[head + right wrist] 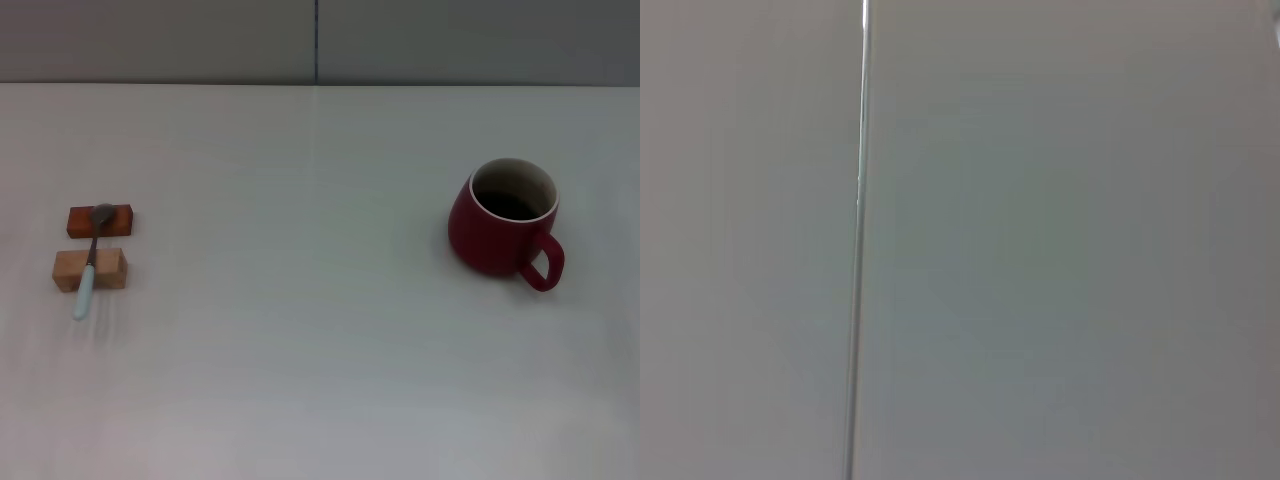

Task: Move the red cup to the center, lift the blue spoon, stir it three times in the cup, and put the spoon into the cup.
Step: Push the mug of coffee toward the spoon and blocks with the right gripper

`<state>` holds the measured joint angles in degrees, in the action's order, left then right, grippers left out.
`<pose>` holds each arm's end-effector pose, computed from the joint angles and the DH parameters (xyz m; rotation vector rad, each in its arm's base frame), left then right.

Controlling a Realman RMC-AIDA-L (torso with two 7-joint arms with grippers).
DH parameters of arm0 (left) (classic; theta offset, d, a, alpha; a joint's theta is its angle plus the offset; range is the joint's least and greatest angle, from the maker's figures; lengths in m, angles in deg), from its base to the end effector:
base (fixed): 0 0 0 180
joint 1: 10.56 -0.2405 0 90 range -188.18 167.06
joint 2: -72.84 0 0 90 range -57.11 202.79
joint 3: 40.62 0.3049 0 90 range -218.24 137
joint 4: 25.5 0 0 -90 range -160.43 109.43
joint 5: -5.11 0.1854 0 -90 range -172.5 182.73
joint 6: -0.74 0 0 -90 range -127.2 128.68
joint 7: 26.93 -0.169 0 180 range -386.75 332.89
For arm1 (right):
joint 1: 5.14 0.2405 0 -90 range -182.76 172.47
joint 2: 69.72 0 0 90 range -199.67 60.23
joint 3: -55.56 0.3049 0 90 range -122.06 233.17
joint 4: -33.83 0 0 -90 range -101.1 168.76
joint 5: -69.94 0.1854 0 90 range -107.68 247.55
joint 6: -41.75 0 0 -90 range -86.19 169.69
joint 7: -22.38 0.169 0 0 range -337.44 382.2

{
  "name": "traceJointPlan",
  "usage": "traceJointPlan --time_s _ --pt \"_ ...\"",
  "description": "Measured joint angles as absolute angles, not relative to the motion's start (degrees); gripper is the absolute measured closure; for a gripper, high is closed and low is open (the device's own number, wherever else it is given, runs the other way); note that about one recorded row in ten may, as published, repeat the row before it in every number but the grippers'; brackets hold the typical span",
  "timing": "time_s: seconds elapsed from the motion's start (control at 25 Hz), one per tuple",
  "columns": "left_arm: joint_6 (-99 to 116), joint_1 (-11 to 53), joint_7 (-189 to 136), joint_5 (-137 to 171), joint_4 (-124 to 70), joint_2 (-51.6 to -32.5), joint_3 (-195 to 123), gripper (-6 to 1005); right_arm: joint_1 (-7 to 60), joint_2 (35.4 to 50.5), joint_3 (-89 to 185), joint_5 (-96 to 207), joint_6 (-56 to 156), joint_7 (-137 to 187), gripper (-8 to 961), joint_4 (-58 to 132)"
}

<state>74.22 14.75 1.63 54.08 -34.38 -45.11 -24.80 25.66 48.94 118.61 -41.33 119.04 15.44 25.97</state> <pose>-0.3913 0.3577 0.0877 -1.1700 -0.5888 -0.8747 0.3529 0.3845 0.0769 -1.0227 0.3850 0.6366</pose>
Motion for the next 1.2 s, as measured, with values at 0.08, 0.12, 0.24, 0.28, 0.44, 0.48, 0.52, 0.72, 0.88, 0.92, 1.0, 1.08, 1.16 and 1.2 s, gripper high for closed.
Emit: traceJointPlan --time_s 0.08,0.12,0.24,0.28,0.44,0.48,0.52,0.72,0.88,0.92,1.0,1.08,1.16,1.2 --pt "74.22 14.75 1.63 54.07 -34.38 -45.11 -24.8 166 25.65 48.93 118.61 -41.33 119.05 15.44 326 25.94" --pt "74.24 14.74 1.63 54.07 -34.38 -45.11 -24.8 166 25.64 48.94 118.59 -41.33 119.06 15.43 326 25.9" --pt "74.28 14.75 1.64 54.06 -34.38 -45.11 -24.8 166 25.6 48.94 118.52 -41.33 119.08 15.44 326 25.9" --pt "74.29 14.75 1.65 54.06 -34.38 -45.11 -24.8 166 25.56 48.93 118.51 -41.33 119.09 15.43 326 25.9" --pt "74.3 14.74 1.68 54.07 -34.38 -45.11 -24.8 165 25.38 48.93 118.55 -41.33 119.1 15.44 327 25.88" --pt "74.31 14.73 1.69 54.09 -34.38 -45.11 -24.8 165 25.36 48.93 118.57 -41.33 119.1 15.44 327 25.87" --pt "74.3 14.7 1.69 54.09 -34.38 -45.11 -24.8 165 25.35 48.93 118.58 -41.33 119.1 15.44 327 25.86" --pt "74.3 14.62 1.71 54.13 -34.38 -45.11 -24.8 166 25.29 48.93 118.45 -41.33 119.1 15.44 327 25.77" --pt "74.3 14.55 1.72 54.15 -34.38 -45.11 -24.8 166 25.27 48.93 118.32 -41.33 119.1 15.44 327 25.72" --pt "74.3 14.55 1.72 54.15 -34.38 -45.11 -24.8 166 25.27 48.94 118.31 -41.33 119.1 15.44 327 25.69" --pt "74.31 14.5 1.73 54.19 -34.38 -45.11 -24.8 166 25.27 48.99 118.3 -41.33 119.1 15.43 328 25.65" --pt "74.31 14.49 1.8 54.24 -34.38 -45.11 -24.8 166 25.26 49.0 118.3 -41.33 119.1 15.44 328 25.65" --pt "74.31 14.49 1.93 54.28 -34.38 -45.11 -24.8 166 25.27 49.02 118.3 -41.33 119.1 15.44 328 25.65" --pt "74.31 14.48 2.28 54.33 -34.38 -45.11 -24.8 166 25.27 49.02 118.31 -41.34 119.12 15.44 328 25.64"
